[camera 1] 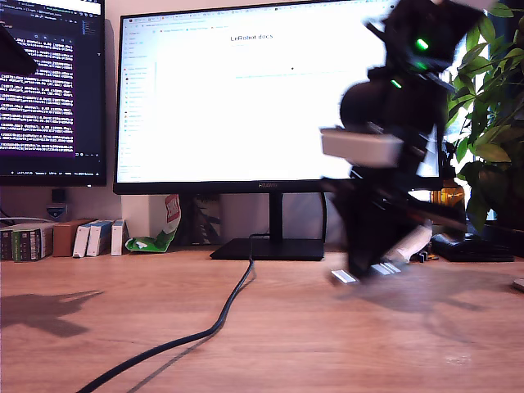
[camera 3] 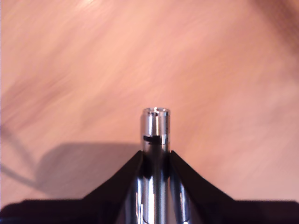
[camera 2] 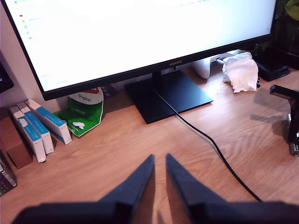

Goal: Pick the metallic laser pointer with your right arm, pass it to your left arm, then place it down to the left side of the table

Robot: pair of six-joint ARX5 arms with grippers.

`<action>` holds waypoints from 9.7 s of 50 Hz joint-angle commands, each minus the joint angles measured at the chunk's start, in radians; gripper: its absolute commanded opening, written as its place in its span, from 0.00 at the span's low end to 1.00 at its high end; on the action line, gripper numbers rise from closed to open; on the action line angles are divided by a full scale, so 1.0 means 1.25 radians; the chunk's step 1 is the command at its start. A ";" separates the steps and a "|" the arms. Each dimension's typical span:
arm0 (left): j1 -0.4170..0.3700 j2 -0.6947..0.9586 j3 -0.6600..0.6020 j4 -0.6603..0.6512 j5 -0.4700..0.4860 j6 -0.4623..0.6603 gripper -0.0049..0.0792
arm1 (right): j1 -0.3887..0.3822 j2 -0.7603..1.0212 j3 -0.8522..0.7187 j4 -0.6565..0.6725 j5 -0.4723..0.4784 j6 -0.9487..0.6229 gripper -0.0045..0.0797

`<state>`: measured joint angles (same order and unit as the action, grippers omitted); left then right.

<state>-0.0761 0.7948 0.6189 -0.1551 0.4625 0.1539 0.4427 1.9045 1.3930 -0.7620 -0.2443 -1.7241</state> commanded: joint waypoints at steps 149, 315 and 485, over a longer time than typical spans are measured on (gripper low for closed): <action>-0.088 0.260 0.031 0.811 0.335 -0.562 0.03 | 0.243 -0.066 0.416 0.481 -0.593 1.238 0.21; -0.209 0.710 0.266 -0.509 -0.533 0.925 0.32 | -0.005 -0.035 0.443 -0.349 -0.140 0.734 0.04; 0.078 0.117 0.807 -0.294 0.065 -0.045 0.04 | -0.320 -0.840 0.149 0.341 0.225 1.169 0.04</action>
<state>0.0208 0.9607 1.6783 -0.5411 0.5415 0.1051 0.0456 0.8852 1.6535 -0.3653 0.0475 -0.2630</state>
